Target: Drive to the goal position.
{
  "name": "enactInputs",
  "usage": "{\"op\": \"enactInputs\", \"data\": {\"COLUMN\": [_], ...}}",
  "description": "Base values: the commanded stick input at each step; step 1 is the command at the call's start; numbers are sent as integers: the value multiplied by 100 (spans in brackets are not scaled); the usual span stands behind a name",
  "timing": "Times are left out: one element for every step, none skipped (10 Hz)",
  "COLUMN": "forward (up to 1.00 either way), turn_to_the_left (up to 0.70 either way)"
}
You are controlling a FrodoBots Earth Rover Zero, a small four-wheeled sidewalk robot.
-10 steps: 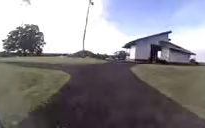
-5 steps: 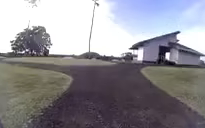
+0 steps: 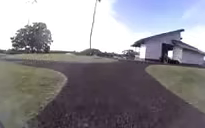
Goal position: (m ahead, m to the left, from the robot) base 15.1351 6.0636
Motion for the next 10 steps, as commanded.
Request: {"op": "enactInputs", "data": {"forward": [100, 100, 100, 100, 100, 100, 100, 100, 100, 100], "turn_to_the_left": [0, 0, 0, 0, 0, 0, -3, -21, -27, -27]}}
